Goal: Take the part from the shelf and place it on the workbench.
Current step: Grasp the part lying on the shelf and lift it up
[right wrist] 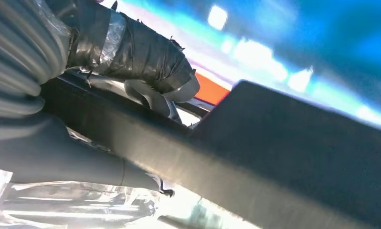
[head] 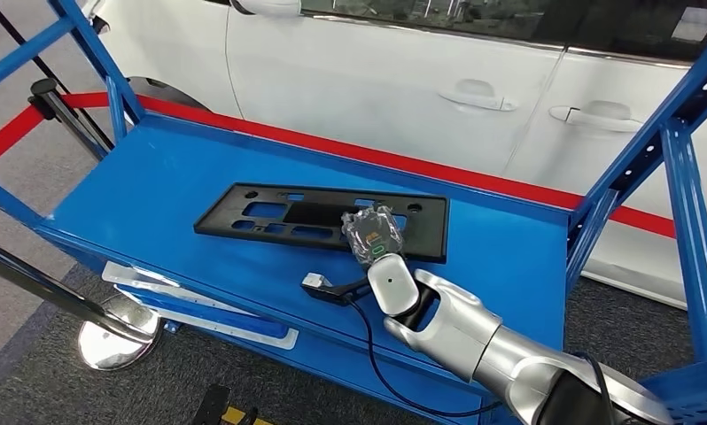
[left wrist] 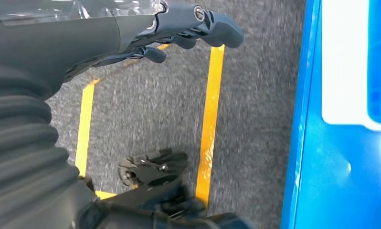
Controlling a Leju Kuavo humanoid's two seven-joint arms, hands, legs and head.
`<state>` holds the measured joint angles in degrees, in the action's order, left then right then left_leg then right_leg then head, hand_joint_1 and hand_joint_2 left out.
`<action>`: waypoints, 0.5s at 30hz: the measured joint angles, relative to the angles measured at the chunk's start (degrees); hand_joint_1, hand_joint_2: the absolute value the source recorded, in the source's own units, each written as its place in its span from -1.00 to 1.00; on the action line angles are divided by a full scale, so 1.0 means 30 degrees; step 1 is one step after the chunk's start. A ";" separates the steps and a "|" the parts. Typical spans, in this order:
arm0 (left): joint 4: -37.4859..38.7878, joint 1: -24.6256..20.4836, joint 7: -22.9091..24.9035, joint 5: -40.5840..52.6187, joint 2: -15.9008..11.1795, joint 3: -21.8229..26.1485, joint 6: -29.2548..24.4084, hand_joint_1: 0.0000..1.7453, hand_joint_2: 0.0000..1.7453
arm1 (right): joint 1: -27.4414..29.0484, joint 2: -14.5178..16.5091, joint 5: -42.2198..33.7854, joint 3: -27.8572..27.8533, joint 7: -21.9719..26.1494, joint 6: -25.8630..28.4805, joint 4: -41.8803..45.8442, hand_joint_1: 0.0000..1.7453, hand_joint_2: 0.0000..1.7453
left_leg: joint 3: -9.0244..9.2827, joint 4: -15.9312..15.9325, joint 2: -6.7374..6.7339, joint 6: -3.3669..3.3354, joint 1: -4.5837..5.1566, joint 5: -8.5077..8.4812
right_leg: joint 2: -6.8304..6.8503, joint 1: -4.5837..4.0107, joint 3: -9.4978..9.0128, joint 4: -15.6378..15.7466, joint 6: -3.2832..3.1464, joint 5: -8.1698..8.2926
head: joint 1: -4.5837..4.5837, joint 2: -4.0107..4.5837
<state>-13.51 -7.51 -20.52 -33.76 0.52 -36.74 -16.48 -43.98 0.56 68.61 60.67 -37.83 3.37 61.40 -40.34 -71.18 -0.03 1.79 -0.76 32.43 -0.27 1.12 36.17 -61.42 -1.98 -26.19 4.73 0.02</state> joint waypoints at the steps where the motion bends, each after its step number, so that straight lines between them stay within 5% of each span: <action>1: 0.0000 0.0025 0.0064 -0.0125 -0.0004 0.0000 0.0189 -1.00 1.00 | 0.0066 -0.0033 0.0178 -0.0060 -0.0020 0.0214 0.0274 1.00 1.00 | -0.0489 -0.0885 0.0000 0.0019 -0.0010 0.0184 | 0.0016 -0.0016 -0.0025 -0.0001 -0.0022 -0.0017 | -0.0006 0.0000; 3: 0.0000 0.0095 0.0171 -0.0300 -0.0026 0.0000 0.0423 -1.00 1.00 | 0.0181 -0.0144 0.0539 -0.0175 -0.0066 0.0599 0.0872 1.00 1.00 | -0.0566 -0.0717 0.0000 0.0021 -0.0021 -0.0430 | 0.0021 -0.0008 -0.0088 -0.0002 -0.0039 -0.0049 | -0.0009 -0.0002; 6: 0.0000 0.0114 0.0135 -0.0357 -0.0097 0.0000 0.0414 -1.00 1.00 | 0.0222 -0.0388 0.1066 -0.0513 -0.0124 0.0942 0.1812 1.00 1.00 | 0.1053 0.2883 0.0019 0.0017 -0.0059 -0.2116 | -0.0049 0.0018 -0.0158 -0.0016 0.0090 -0.0112 | -0.0002 -0.0004; 8: 0.0000 0.0076 0.0097 -0.0364 -0.0107 0.0000 0.0263 -1.00 1.00 | 0.0257 -0.0508 0.1314 -0.0711 -0.0126 0.1066 0.2464 1.00 1.00 | 0.1541 0.3948 0.0063 -0.0072 0.0006 -0.2212 | -0.0122 -0.0031 -0.0104 0.0030 0.0308 -0.0077 | 0.0002 -0.0002; 12: 0.0000 0.0122 0.0059 -0.0464 -0.0106 0.0002 -0.0191 -1.00 1.00 | 0.0449 -0.0832 0.1623 -0.1109 -0.0117 0.1377 0.3898 1.00 1.00 | 0.1693 0.4274 0.0056 -0.0584 -0.0034 -0.2339 | -0.0117 -0.0028 0.0100 -0.0355 0.0717 -0.0424 | -0.0060 -0.0002; 15: 0.0000 0.0117 0.0002 -0.0703 -0.0133 0.0007 -0.0422 -1.00 1.00 | 0.0508 -0.1130 0.1772 -0.1467 -0.0111 0.1765 0.4954 1.00 1.00 | 0.1762 0.4355 0.0043 -0.0898 0.0004 -0.2361 | -0.0064 -0.0027 0.1570 -0.3511 0.0799 -0.2031 | -0.0153 0.0000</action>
<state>-13.51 -7.16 -20.52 -35.87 0.12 -36.72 -17.75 -42.46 -2.83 73.92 56.27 -38.16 8.66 76.26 -35.05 -58.12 0.10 -0.91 -0.74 25.35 -0.46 1.04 40.88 -71.95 0.41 -32.28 4.27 0.02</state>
